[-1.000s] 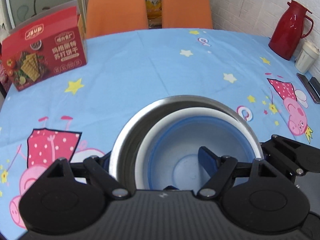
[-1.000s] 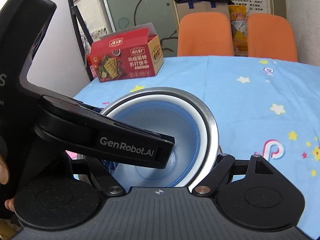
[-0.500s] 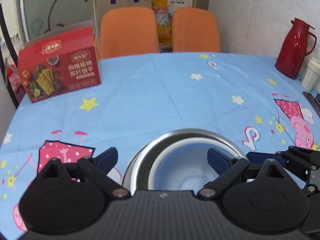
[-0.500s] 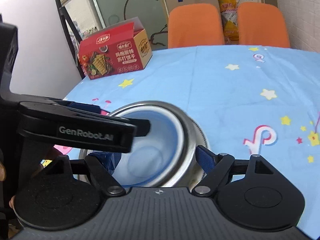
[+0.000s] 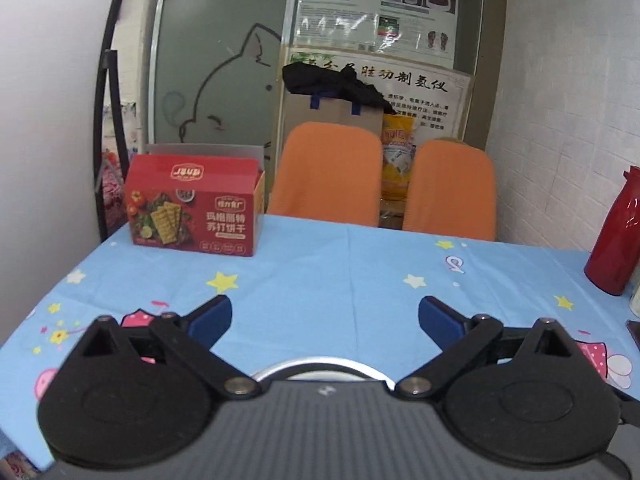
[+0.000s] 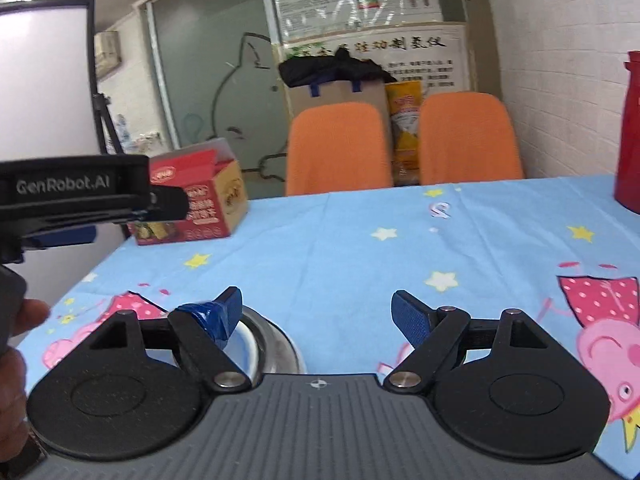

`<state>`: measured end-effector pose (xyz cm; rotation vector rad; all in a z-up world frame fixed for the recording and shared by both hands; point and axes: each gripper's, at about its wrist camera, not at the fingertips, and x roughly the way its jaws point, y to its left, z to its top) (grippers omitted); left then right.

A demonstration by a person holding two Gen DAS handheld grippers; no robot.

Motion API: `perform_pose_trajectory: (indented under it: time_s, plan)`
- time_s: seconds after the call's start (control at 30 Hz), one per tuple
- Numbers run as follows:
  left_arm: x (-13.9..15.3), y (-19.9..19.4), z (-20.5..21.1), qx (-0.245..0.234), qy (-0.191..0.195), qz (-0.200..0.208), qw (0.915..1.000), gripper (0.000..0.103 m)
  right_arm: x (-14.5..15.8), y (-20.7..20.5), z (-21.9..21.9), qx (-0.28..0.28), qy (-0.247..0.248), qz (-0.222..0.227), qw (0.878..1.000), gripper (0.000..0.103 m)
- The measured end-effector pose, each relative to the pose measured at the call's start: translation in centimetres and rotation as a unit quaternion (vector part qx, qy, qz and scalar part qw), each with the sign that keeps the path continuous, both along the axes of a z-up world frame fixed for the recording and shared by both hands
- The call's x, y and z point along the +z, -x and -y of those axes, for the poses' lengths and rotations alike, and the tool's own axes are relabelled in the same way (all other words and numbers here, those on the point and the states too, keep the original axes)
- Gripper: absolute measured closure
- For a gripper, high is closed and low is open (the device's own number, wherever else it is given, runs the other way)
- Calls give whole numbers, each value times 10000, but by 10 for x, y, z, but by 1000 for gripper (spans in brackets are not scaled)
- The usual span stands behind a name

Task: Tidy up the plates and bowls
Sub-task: 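Open the left tool and withdraw it from the stack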

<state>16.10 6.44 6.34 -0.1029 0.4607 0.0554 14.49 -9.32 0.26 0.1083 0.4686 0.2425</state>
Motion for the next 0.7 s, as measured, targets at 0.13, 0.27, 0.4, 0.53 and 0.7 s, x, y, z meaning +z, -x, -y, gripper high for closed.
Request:
perform_pose_trajectory:
  time_s: [0.13,0.27,0.4,0.53,0.7]
  plan:
    - [-21,29,15,-3,-211,-94,9997,4,-12,34,15,56,-142,94,9998,34]
    - [-39,64,23,19,-294,29,9996,4,-21,59,26,-111,-275,122,9995,34]
    - [-51,94,27,-67,-202,11,9998,4,-30,82,31,-202,-218,136,9995,34]
    - [-57,116,25,-144,-90,-51,9998,4,-36,98,35,-355,-12,133,9993,34]
    - [-58,142,23,-122,-205,3,9997,4,-41,117,51,-657,-18,50,9978,34]
